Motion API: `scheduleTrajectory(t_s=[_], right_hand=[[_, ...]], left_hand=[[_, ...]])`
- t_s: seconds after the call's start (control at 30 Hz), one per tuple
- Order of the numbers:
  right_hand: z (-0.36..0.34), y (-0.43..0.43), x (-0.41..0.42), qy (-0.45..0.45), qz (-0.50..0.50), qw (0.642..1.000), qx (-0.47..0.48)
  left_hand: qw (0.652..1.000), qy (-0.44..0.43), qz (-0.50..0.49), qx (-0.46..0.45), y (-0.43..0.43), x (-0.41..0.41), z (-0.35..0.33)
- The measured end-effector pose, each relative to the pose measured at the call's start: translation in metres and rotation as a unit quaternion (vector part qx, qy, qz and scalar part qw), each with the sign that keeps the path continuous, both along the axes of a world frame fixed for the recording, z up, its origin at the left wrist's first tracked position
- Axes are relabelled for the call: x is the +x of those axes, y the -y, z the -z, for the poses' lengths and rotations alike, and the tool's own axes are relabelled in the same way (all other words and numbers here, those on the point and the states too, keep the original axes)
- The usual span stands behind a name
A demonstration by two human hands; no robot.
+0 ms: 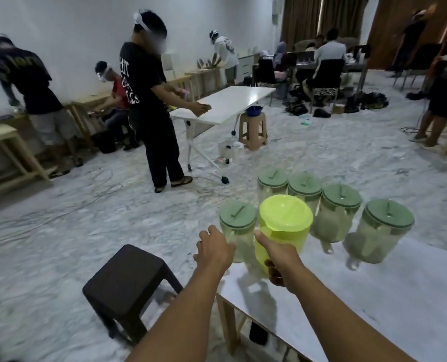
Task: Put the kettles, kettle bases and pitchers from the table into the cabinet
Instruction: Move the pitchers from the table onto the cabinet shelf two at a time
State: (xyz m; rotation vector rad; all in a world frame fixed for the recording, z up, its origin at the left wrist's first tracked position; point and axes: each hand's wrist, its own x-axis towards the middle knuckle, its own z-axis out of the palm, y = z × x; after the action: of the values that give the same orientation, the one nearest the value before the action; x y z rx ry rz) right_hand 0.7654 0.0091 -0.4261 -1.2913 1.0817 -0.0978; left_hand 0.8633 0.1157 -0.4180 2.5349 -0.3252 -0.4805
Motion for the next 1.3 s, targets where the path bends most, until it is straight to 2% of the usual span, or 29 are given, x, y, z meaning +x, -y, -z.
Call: scheduleTrajectory(t_s=[0.23,0.4,0.5,0.57,0.7,0.8,0.9,1.0,1.1,1.2,1.3], right_hand=[[-0.002,0.003,0.019,0.012,-0.037,0.999,0.016],[-0.005,-0.007,0.024,-0.007,-0.001,1.0,-0.012],[-0.01,-0.02,0.027,-0.007,0.067,0.996,-0.051],[-0.011,-0.032,0.028,0.002,0.15,0.985,-0.087],[-0.021,-0.056,0.017,0.022,0.303,0.946,-0.109],[-0.045,-0.071,-0.004,0.049,0.338,0.933,-0.117],[-0.067,-0.086,-0.039,0.036,0.379,0.914,-0.14],[-0.09,-0.103,-0.09,0.044,0.454,0.875,-0.163],[-0.116,-0.121,-0.148,0.048,0.541,0.816,-0.199],[-0.142,-0.147,-0.214,0.055,0.633,0.734,-0.241],[-0.163,-0.185,-0.288,0.055,0.716,0.637,-0.282]], left_hand=[[0.997,-0.059,-0.015,-0.043,0.021,0.033,0.024],[0.995,-0.089,0.005,-0.045,0.032,0.046,0.036],[0.995,-0.08,0.052,-0.042,0.031,0.059,0.035],[0.989,-0.092,0.083,-0.079,0.029,0.071,0.027],[0.942,-0.219,0.129,-0.218,0.026,0.089,0.006],[0.912,-0.275,0.176,-0.248,0.03,0.082,-0.013],[0.898,-0.266,0.242,-0.253,0.04,0.054,-0.038],[0.868,-0.28,0.299,-0.28,0.048,0.005,-0.064],[0.823,-0.34,0.339,-0.305,0.053,-0.063,-0.094],[0.784,-0.369,0.387,-0.314,0.048,-0.144,-0.125],[0.727,-0.395,0.465,-0.315,0.033,-0.232,-0.149]])
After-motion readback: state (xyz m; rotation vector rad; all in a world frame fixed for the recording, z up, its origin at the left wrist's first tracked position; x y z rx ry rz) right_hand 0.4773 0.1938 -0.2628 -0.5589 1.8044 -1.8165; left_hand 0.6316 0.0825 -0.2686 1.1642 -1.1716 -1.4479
